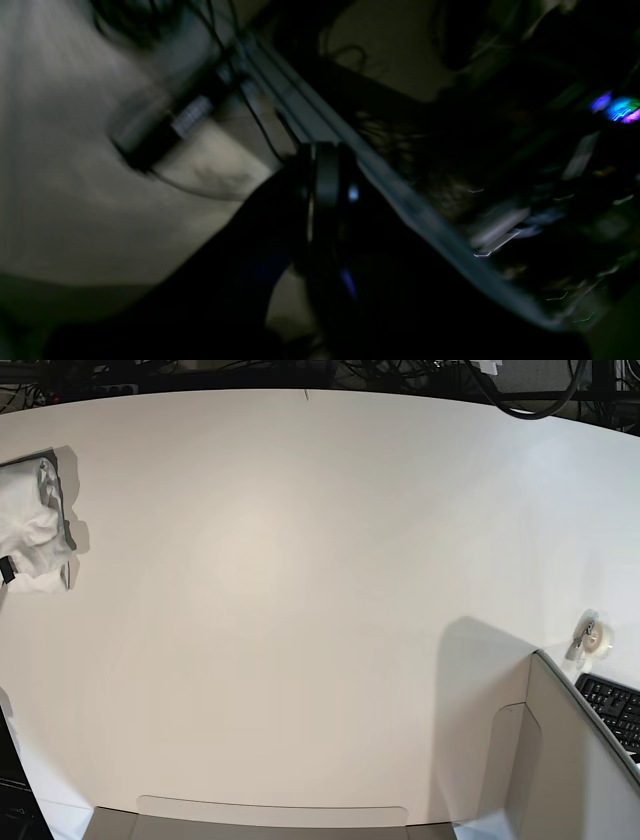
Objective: Layout the t-shirt on the table in an organized manner, then fold the t-shirt properly
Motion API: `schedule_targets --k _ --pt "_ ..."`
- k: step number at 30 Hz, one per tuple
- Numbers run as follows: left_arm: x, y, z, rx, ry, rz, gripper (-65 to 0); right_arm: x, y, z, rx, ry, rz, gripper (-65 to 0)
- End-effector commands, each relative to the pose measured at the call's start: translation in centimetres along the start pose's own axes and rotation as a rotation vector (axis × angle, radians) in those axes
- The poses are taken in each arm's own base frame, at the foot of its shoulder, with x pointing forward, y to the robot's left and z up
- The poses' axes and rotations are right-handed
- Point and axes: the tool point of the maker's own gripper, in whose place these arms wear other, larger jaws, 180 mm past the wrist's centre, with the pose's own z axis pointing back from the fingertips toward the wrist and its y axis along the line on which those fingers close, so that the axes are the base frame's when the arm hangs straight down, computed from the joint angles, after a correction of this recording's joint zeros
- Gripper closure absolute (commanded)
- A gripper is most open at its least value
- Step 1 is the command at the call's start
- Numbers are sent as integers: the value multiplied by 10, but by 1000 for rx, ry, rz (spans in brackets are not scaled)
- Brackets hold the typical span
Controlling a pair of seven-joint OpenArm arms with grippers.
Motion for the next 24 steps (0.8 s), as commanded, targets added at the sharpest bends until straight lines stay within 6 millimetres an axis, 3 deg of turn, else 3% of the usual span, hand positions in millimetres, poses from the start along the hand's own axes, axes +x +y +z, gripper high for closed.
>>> schedule_targets --k 1,5,9,12,15,17,24 --pt "-12 -1 -4 1 42 -79 0 10 4 -1 4 -35 70 0" --pt "-40 -15 -27 -11 149 -391 0 38 18 -6 13 -120 266 0" --pt "-71 -10 -43 -24 260 -740 0 69 40 -6 38 -212 400 0" --pt "-58 9 -51 94 265 -902 0 82 59 -4 65 -250 422 0" --pt "-41 15 -59 258 188 -989 0 84 79 -4 96 -262 418 0" --pt "-32 10 -64 308 143 -1003 0 82 95 -3 126 -267 414 0" --pt "-41 -9 -74 275 130 -987 0 73 131 -2 186 -264 409 0"
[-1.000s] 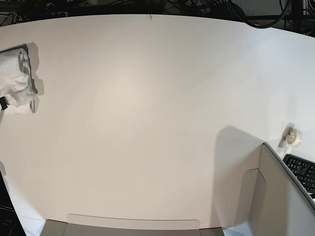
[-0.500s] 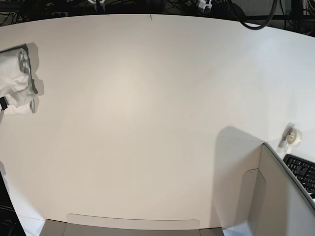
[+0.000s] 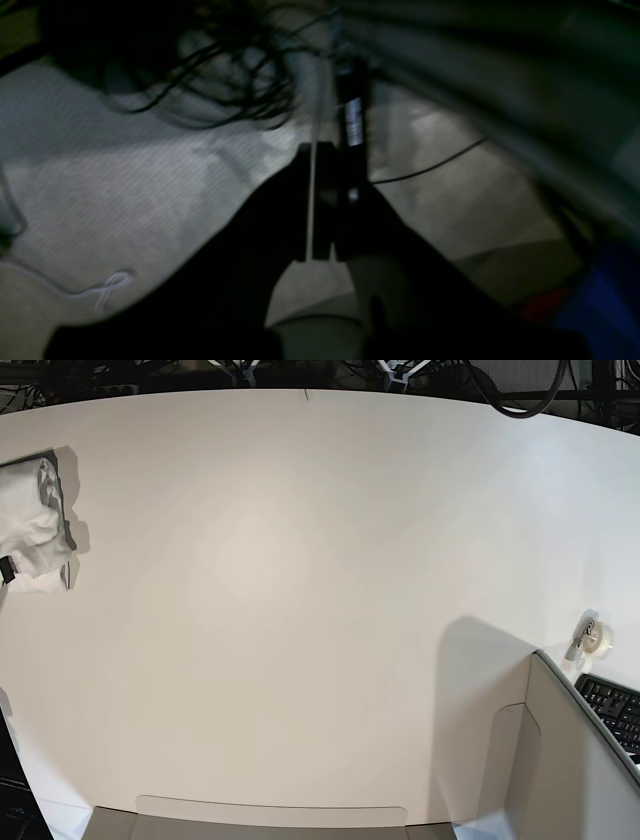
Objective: Layout the t-shirt on the table in an organized manner, then fold the t-shirt properly
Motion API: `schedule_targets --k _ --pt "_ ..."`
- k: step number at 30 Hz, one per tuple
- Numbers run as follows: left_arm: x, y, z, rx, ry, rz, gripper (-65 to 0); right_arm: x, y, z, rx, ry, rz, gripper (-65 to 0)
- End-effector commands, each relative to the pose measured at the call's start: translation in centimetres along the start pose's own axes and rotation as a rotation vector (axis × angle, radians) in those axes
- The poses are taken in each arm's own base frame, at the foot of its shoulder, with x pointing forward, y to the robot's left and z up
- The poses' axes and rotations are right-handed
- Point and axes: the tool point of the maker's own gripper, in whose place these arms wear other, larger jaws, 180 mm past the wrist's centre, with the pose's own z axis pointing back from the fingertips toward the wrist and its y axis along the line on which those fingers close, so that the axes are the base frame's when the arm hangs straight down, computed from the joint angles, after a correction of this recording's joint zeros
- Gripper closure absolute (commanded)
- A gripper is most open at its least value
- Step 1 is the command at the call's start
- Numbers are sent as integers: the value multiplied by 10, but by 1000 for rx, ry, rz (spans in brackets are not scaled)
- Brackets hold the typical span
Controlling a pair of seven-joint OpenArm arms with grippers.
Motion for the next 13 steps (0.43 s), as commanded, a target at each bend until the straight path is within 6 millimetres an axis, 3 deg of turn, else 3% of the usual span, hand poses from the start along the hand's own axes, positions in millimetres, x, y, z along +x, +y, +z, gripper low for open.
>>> schedule_targets --k 1,6,11,13 --pt "-2 1 1 -8 -5 7 0 4 15 -1 37 -12 -10 0" --pt "3 1 1 -6 -33 10 0 20 49 2 220 -30 0 0" --pt "6 2 1 -5 -37 9 0 30 49 2 227 -50 3 0" --pt "17 3 -1 -4 -51 9 0 30 49 2 227 -51 3 0"
